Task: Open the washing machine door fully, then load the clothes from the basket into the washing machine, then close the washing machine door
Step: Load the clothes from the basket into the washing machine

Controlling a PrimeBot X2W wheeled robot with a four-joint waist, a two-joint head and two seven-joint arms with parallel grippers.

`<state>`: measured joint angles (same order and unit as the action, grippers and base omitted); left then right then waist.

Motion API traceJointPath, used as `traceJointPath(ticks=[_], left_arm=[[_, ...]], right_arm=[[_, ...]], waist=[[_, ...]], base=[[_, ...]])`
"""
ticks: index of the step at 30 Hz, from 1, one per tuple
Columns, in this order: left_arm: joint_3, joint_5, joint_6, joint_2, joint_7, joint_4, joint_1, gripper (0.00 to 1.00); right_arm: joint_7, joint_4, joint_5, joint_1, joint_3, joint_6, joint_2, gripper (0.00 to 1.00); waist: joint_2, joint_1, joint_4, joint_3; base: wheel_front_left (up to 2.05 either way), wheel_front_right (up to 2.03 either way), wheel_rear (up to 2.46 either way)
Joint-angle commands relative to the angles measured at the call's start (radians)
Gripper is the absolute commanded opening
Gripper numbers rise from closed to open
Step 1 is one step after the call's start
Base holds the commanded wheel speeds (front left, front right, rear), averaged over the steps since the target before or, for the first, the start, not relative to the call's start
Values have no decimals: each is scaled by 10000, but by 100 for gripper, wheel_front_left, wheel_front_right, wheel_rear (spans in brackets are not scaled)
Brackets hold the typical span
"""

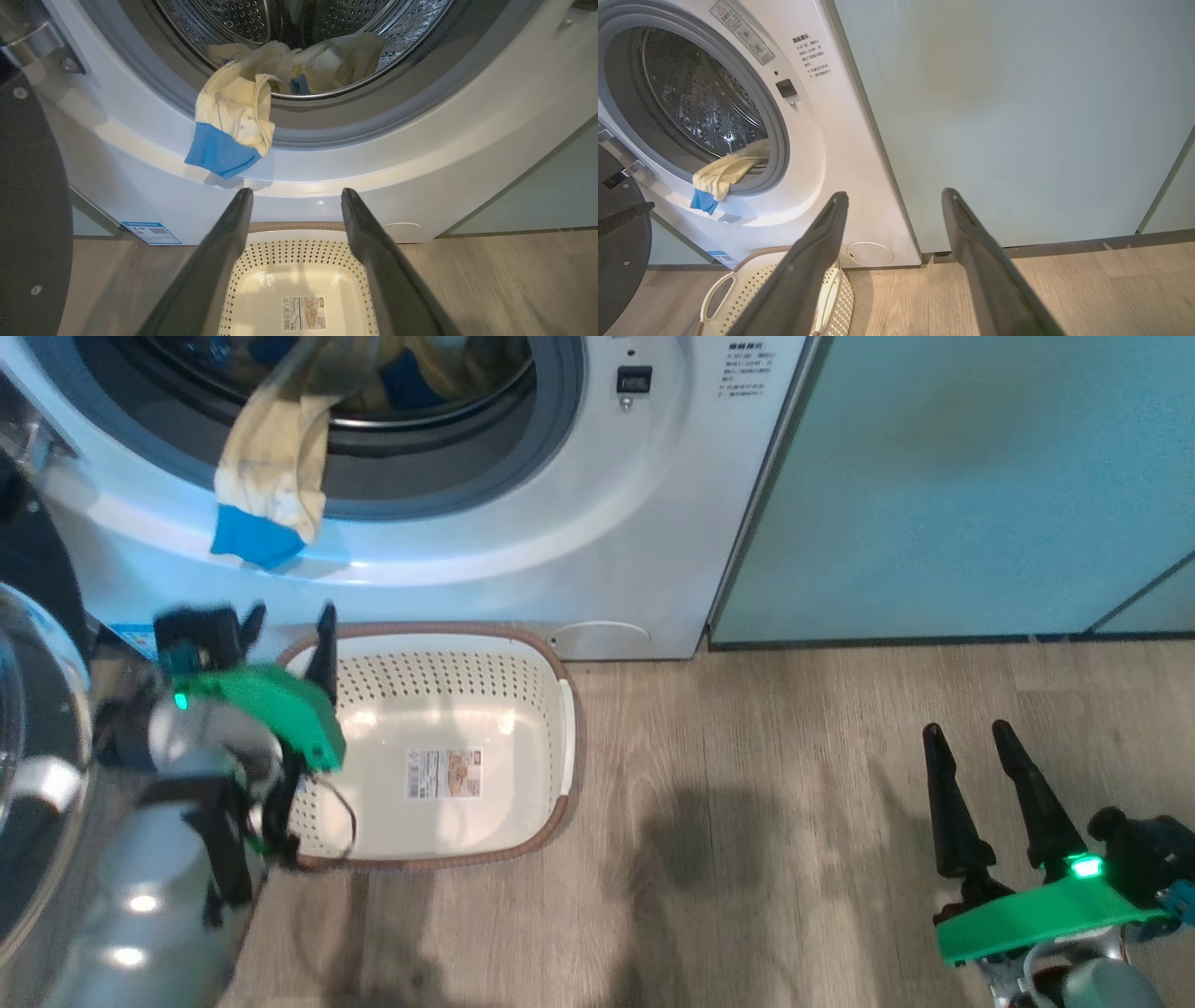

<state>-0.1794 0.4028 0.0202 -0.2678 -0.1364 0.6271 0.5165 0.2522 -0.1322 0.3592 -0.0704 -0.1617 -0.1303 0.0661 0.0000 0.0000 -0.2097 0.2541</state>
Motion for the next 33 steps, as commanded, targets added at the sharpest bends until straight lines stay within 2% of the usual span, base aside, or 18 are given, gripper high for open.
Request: traceJointPath(ticks=[1,7,14,20,33], left_arm=[[270,-132,10,-475,135,-141,684,100],[-33,-421,-61,-799,949,543,2303,100],[-736,-1049,-358,-1279,2470,1655,4368,100],[-1035,-1448,-280,-1607,3381,2557,6014,100],[-1346,-1709,-252,-1825,4284,3682,8156,100]], right_arm=[[96,339,-36,-366,-206,-4,99,100],[96,388,-5,-684,-251,-4,54,100],[96,424,25,-1062,-265,-4,7,100],[96,510,63,-1411,-242,-4,-72,100],[96,591,117,-2228,-335,-4,-146,100]], waist=[[0,0,-76,198],[0,0,-294,837],[0,0,-546,1632],[0,0,-718,2283],[0,0,-931,3504]], base=[[0,0,0],[0,0,0],[0,0,0],[0,0,0],[0,0,0]])
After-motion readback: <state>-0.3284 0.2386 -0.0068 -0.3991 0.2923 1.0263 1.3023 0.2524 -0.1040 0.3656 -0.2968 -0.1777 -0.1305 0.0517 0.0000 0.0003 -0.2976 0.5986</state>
